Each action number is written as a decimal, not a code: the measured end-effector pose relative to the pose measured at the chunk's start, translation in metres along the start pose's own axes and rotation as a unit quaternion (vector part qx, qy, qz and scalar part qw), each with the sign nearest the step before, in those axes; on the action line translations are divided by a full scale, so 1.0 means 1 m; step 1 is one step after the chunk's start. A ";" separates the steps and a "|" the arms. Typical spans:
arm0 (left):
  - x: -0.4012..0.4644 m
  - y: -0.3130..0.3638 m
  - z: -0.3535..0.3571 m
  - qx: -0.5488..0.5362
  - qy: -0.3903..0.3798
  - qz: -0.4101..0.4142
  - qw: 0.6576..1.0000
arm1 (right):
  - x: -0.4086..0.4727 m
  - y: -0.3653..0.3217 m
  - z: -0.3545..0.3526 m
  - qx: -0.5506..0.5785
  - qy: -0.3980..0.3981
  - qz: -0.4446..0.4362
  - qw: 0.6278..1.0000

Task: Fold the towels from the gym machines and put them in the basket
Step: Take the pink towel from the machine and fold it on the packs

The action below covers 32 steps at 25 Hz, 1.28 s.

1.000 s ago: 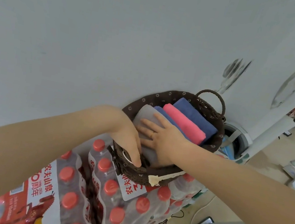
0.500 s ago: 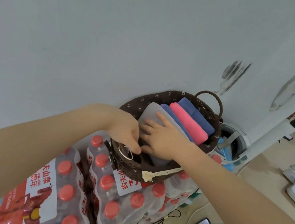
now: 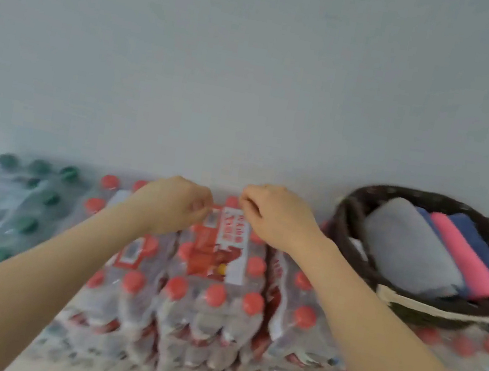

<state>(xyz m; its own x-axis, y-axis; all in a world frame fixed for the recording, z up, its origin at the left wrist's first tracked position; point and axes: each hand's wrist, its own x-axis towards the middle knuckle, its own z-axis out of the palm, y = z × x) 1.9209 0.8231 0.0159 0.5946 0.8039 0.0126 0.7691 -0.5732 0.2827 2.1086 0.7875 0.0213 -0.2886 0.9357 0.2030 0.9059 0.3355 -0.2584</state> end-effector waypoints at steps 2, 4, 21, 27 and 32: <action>-0.071 -0.035 0.003 0.001 0.009 -0.083 0.996 | 0.008 -0.061 0.037 -0.002 -0.052 -0.073 0.996; -0.148 -0.062 0.005 -0.009 0.021 -0.180 0.983 | 0.004 -0.125 0.072 -0.004 -0.091 -0.136 0.986; -0.860 -0.055 0.057 -0.114 0.255 -0.740 0.612 | -0.200 -0.739 0.263 -0.006 -0.324 -0.608 0.725; -1.024 -0.088 0.047 -0.096 0.282 -0.798 0.523 | -0.254 -0.937 0.301 0.001 -0.309 -0.694 0.650; -1.166 -0.146 0.011 -0.094 0.270 -0.820 0.496 | -0.283 -1.109 0.333 0.033 -0.315 -0.691 0.650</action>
<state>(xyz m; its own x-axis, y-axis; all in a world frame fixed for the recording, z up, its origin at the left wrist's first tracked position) 1.1181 -0.0323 -0.0500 -0.9827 0.1182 -0.1426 0.0480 0.9059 0.4207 1.0826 0.1875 -0.0638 -0.9005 -0.4126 -0.1374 -0.3633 0.8874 -0.2840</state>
